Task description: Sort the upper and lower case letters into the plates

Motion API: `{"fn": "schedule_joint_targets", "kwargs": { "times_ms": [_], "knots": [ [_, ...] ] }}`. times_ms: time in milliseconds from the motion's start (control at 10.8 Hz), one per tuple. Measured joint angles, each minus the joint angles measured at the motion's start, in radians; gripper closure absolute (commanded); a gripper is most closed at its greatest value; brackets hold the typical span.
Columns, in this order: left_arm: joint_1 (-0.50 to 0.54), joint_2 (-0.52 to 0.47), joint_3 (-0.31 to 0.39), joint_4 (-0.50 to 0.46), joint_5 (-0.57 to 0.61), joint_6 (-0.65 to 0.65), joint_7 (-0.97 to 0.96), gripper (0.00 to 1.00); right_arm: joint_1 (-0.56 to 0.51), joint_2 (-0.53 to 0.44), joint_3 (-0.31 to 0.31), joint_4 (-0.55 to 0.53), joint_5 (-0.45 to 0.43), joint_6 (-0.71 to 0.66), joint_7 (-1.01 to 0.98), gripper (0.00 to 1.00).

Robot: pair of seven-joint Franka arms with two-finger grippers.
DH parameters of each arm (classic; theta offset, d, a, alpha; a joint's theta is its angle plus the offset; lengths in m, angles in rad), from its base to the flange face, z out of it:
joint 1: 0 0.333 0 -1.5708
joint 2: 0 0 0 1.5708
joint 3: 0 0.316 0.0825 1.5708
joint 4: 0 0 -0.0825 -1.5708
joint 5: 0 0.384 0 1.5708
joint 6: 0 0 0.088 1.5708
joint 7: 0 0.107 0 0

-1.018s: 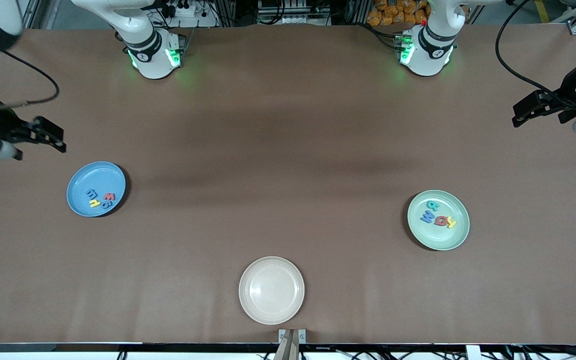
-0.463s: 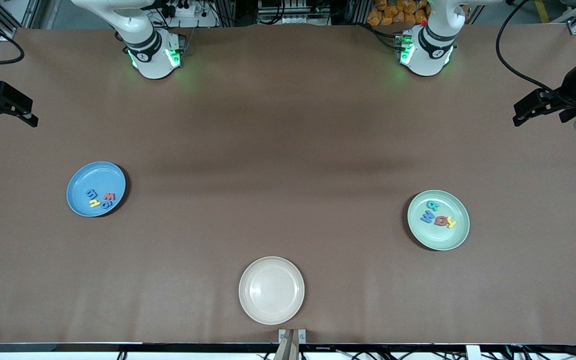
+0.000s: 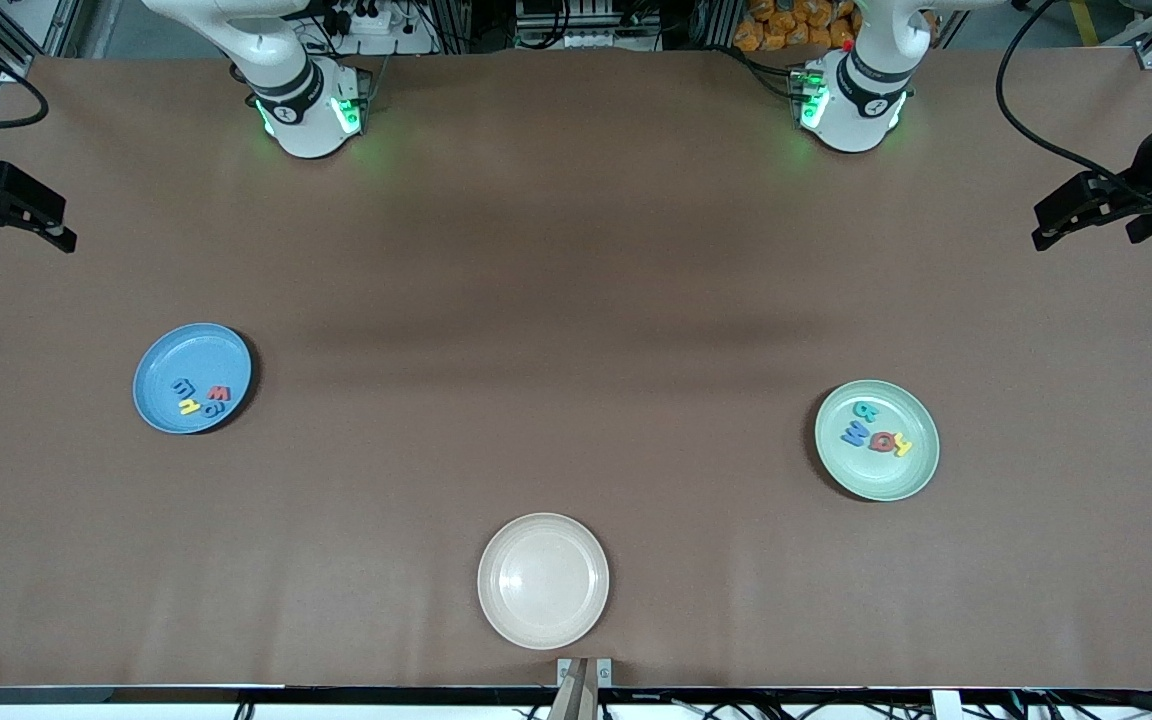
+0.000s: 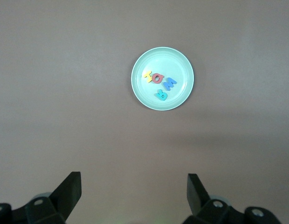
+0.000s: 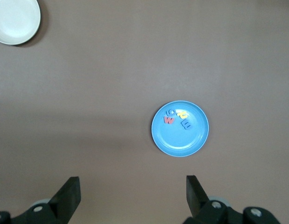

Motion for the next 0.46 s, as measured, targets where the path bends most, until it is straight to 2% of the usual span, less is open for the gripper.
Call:
{"fn": "schedule_joint_targets", "kwargs": {
  "times_ms": [463],
  "knots": [
    [0.000, 0.000, 0.000, 0.008, 0.000, 0.000, 0.000, 0.00, 0.000, 0.000, 0.000, 0.000, 0.000, -0.008, 0.000, 0.00]
  ]
}}
